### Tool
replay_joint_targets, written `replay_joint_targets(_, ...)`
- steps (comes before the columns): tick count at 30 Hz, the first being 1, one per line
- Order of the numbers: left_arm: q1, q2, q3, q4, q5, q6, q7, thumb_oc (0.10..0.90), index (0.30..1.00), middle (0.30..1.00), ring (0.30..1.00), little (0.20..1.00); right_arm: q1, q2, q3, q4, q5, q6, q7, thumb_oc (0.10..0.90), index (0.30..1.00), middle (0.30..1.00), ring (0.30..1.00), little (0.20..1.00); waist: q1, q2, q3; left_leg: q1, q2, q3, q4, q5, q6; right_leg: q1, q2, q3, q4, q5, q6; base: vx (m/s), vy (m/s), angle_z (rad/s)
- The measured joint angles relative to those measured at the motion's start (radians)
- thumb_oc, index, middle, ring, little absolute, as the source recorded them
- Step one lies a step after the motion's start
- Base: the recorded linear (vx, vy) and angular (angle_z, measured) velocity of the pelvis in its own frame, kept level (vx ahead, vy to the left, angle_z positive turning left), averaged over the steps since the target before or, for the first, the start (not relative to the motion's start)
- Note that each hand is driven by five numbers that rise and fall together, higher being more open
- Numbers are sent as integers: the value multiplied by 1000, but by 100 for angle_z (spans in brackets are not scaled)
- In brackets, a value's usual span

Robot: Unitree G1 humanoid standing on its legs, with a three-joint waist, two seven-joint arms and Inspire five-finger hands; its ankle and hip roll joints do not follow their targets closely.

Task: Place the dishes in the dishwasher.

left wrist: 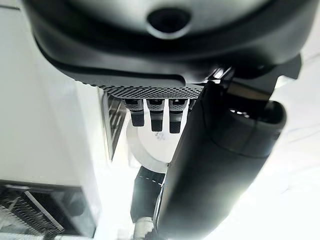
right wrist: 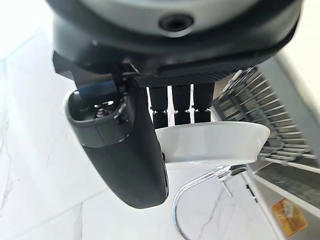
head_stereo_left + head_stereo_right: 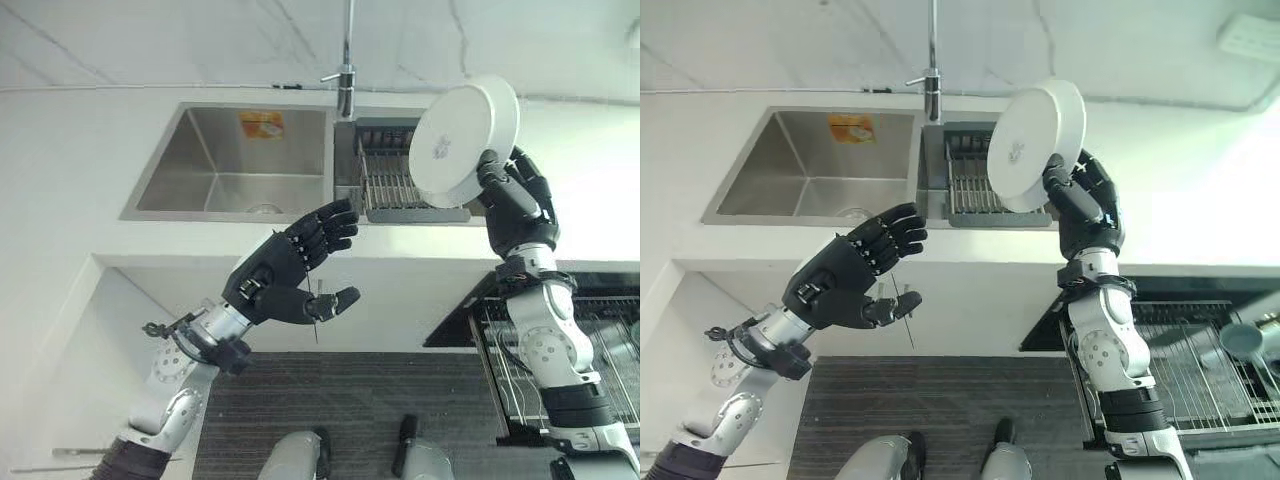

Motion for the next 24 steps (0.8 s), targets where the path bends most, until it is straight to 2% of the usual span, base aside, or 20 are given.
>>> replay_joint_targets(2, -2, -4, 8, -1, 5, -2, 1, 800, 900, 900, 900, 900, -8, 2, 1, 0, -1, -18, 32, 400, 300, 300, 300, 300, 10, 1, 1, -1, 20, 46, -46, 35, 9, 81, 17, -43, 74, -80, 3, -131, -102, -74)
replay_joint_targets(3, -8, 0, 8, -3, 18, -2, 0, 800, 900, 900, 900, 900, -15, 3, 3, -1, -2, -35, 52, 400, 300, 300, 300, 300, 31, 0, 1, -3, 18, 58, -64, 37, 0, 121, 22, -44, 57, -95, 7, -128, -251, -65)
replay_joint_targets(4, -17, 2, 4, 0, 27, -4, -2, 800, 900, 900, 900, 900, -18, 3, 3, -1, -5, -47, 59, 400, 300, 300, 300, 300, 27, -8, 4, -13, 25, 66, -67, 53, 6, 195, 22, -34, -12, -105, 19, -152, -334, -49)
replay_joint_targets(5, -41, -12, -7, 20, 37, -4, 0, 800, 900, 900, 900, 900, -18, 20, 3, 0, -9, -62, 61, 400, 300, 300, 300, 300, 25, -5, 4, -11, 35, 95, -71, 65, 7, 207, 5, -48, 51, -142, 8, -96, -319, -65)
replay_joint_targets(6, -51, -10, -19, 8, 45, -4, -7, 800, 900, 900, 900, 900, -4, 56, 5, -41, -23, -67, 62, 400, 300, 300, 300, 300, 57, -10, 3, -9, 51, 132, -85, 65, -14, 213, -38, -50, 76, -148, 17, -95, -300, -83)
replay_joint_targets(7, -58, 0, -26, -4, 47, -4, -23, 800, 900, 900, 900, 900, 7, 63, 8, -87, -40, -67, 79, 400, 300, 300, 300, 300, 61, -11, 4, -25, 63, 142, -74, 64, -20, 233, -79, -48, 47, -146, 24, -96, -344, -95)
replay_joint_targets(8, -77, 1, -39, -3, 64, -1, -34, 800, 900, 900, 900, 900, 10, 66, 8, -134, -60, -67, 93, 400, 300, 300, 300, 300, 52, -14, 4, -39, 65, 153, -70, 70, -33, 246, -148, -60, 30, -127, 67, -102, -521, -78)
replay_joint_targets(9, -90, 4, -55, -3, 68, 4, -48, 800, 900, 900, 900, 900, 11, 69, 14, -180, -92, -66, 98, 400, 300, 300, 300, 300, 52, -16, 5, -45, 69, 129, -70, 78, -44, 234, -215, -56, 3, -104, 109, -104, -798, -78)
replay_joint_targets(10, -93, 4, -70, -7, 75, 9, -70, 800, 900, 900, 900, 900, 42, 67, 12, -252, -163, -70, 99, 400, 300, 300, 300, 300, 45, -22, 3, -65, 76, 63, -61, 97, -77, 171, -238, -10, 4, -93, 131, -90, -736, -57)
replay_joint_targets(12, -108, 6, -77, -22, 94, 49, -101, 800, 900, 900, 900, 900, 85, 54, -3, -319, -249, -78, 85, 400, 300, 300, 300, 300, 14, -40, 3, -94, 89, -22, -61, 128, -97, 131, -181, 83, -20, -95, 126, -105, -631, 19)
replay_joint_targets(14, -107, 12, -82, -36, 112, 71, -129, 800, 900, 900, 900, 900, 98, 28, -21, -340, -274, -76, 89, 400, 300, 300, 300, 300, -6, -66, -7, -116, 124, -65, -71, 170, -142, 94, -98, 102, 19, -115, 91, -129, -566, 53)
replay_joint_targets(15, -78, 5, -80, -61, 113, 80, -131, 800, 900, 900, 900, 900, 103, 8, -30, -363, -279, -76, 97, 400, 300, 300, 300, 300, -16, -48, -5, -127, 180, -68, -91, 191, -165, 65, -40, 113, 58, -145, 83, -141, -517, 1)
replay_joint_targets(16, -35, -5, -93, -98, 123, 105, -139, 800, 900, 900, 900, 900, 102, -2, -29, -364, -279, -73, 123, 400, 300, 300, 300, 300, -22, -43, -6, -112, 224, -95, -95, 146, -175, 11, 22, 106, 79, -164, 15, -165, -698, -29)
replay_joint_targets(17, -26, -21, -102, -105, 127, 112, -140, 800, 900, 900, 900, 900, 101, -25, -28, -360, -279, -69, 127, 400, 300, 300, 300, 300, -46, -16, -18, -72, 234, -88, -77, 137, -174, -15, 68, 100, 109, -166, -4, -161, -752, -36)
replay_joint_targets(18, -30, -51, -95, -101, 137, 115, -128, 800, 900, 900, 900, 900, 102, -50, -33, -359, -280, -68, 131, 400, 300, 300, 300, 300, -93, -3, -27, -32, 263, -74, -185, 228, -275, -65, 99, 90, 186, -201, -51, -129, -663, -24)
replay_joint_targets(19, -14, -70, -85, -95, 143, 119, -109, 800, 900, 900, 900, 900, 119, -48, -39, -365, -283, -67, 147, 400, 300, 300, 300, 300, -86, -2, -27, -25, 293, -41, -208, 281, -283, -98, 131, 84, 214, -231, -96, -86, -468, -26)
replay_joint_targets(21, 14, -105, -88, -61, 148, 132, -108, 800, 900, 900, 900, 900, 191, -34, -41, -374, -283, -67, 169, 400, 300, 300, 300, 300, -89, 3, -27, -41, 323, -4, -234, 403, -166, -100, 163, 65, 205, -230, -151, -54, -311, -9)
replay_joint_targets(22, 32, -113, -99, -33, 153, 134, -110, 800, 900, 900, 900, 900, 230, -51, -42, -375, -283, -65, 170, 400, 300, 300, 300, 300, -93, 2, -27, -42, 315, 17, -237, 396, -159, -97, 154, 47, 200, -234, -169, -18, -155, 25)
replay_joint_targets(23, 67, -117, -99, -17, 154, 136, -110, 800, 900, 900, 900, 900, 253, -59, -42, -375, -283, -55, 170, 400, 300, 300, 300, 300, -92, 2, -27, -44, 290, 29, -202, 338, -179, -94, 157, 46, 185, -229, -175, 3, -144, 12)
replay_joint_targets(24, 114, -111, -98, -1, 158, 135, -109, 800, 900, 900, 900, 900, 267, -65, -40, -372, -283, -47, 170, 400, 300, 300, 300, 300, -88, 4, -28, -49, 231, -13, -158, 256, -226, -87, 170, 49, 145, -207, -183, 21, -148, -5)
